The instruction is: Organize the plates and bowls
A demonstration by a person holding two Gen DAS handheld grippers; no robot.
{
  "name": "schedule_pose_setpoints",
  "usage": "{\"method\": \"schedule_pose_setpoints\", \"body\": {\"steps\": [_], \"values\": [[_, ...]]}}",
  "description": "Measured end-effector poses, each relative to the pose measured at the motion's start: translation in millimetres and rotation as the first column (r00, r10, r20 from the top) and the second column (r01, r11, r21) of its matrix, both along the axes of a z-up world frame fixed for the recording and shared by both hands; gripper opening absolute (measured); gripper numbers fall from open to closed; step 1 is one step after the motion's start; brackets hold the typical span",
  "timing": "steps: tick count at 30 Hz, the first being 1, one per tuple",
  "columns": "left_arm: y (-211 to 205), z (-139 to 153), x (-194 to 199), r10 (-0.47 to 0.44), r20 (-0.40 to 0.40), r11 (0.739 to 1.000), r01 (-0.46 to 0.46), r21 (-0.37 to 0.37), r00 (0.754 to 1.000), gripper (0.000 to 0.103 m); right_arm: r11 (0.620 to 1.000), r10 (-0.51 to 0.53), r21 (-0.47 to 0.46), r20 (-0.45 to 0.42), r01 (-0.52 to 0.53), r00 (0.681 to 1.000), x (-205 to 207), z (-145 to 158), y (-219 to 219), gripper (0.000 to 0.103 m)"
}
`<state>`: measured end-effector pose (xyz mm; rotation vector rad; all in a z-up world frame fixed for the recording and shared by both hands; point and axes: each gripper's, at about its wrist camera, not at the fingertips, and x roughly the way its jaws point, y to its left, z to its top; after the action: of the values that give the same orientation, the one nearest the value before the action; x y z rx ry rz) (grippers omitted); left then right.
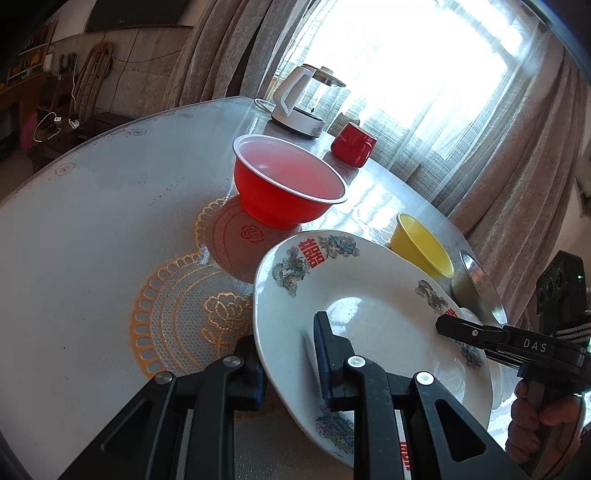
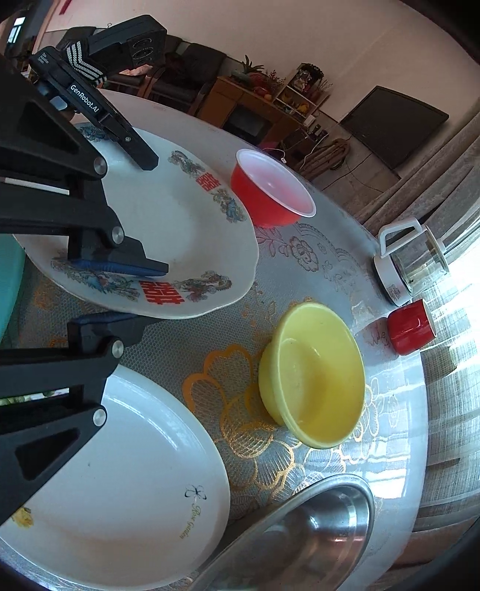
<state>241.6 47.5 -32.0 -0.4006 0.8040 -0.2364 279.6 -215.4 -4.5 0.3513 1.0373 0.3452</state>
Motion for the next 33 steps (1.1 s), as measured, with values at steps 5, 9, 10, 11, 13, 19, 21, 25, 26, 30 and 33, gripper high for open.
{"method": "schedule_pose_setpoints", "body": {"steps": [5,9,10,11,13,19,21,25,26,30,33], "values": [[0.7,3.7,-6.7,-0.004,0.025,1.0,0.004,0.013,1.0,0.021,1.0,0.01,-0.004,0.027,-0.01,1.0,-14.4,5.5,3.5,0.016],[-1.8,4.2,-7.9,-0.014,0.028,1.0,0.013,0.02,1.0,0.021,1.0,0.019,-0.008,0.042,-0.018,0.999,-20.4,7.4,4.9,0.016],[-3.0,6.0,-9.4,-0.016,0.041,1.0,0.015,0.025,0.999,0.021,1.0,0.012,-0.006,0.043,-0.012,0.999,-21.9,7.7,4.3,0.016],[-3.5,7.9,-11.7,-0.018,0.056,0.999,0.016,0.028,0.998,0.021,1.0,0.009,-0.005,0.048,-0.009,0.999,-24.0,9.1,4.0,0.016],[-4.4,12.0,-16.2,-0.022,0.085,0.999,0.019,0.033,0.996,0.021,1.0,0.009,0.002,0.065,-0.009,0.998,-27.8,12.8,2.5,0.016],[-6.5,20.0,-23.4,-0.024,0.139,0.999,0.018,0.049,0.99,0.022,1.0,0.008,-0.008,0.107,-0.007,0.994,-42.2,28.9,3.4,0.016],[-7.4,20.9,-26.0,-0.029,0.147,0.998,0.022,0.051,0.989,0.023,1.0,0.004,-0.01,0.118,-0.002,0.993,-49.2,31.9,3.6,0.016],[-8.1,21.3,-30.1,-0.036,0.146,0.998,0.029,0.052,0.989,0.023,1.0,-0.005,-0.01,0.136,0.006,0.991,-63.7,34.9,3.4,0.016],[-7.9,20.7,-31.1,-0.036,0.141,0.998,0.029,0.051,0.989,0.023,1.0,-0.008,-0.007,0.135,0.009,0.991,-67.4,35.5,3.4,0.016],[-7.8,17.7,-40.1,-0.044,0.123,0.998,0.039,0.047,0.991,0.024,1.0,-0.018,0.005,0.131,0.018,0.991,-80.2,34.5,4.1,0.016],[-10.2,19.9,-49.1,-0.054,0.141,0.998,0.047,0.052,0.989,0.024,1.0,-0.024,0.017,0.138,0.022,0.99,-88.9,34.1,2.7,0.016]]}}
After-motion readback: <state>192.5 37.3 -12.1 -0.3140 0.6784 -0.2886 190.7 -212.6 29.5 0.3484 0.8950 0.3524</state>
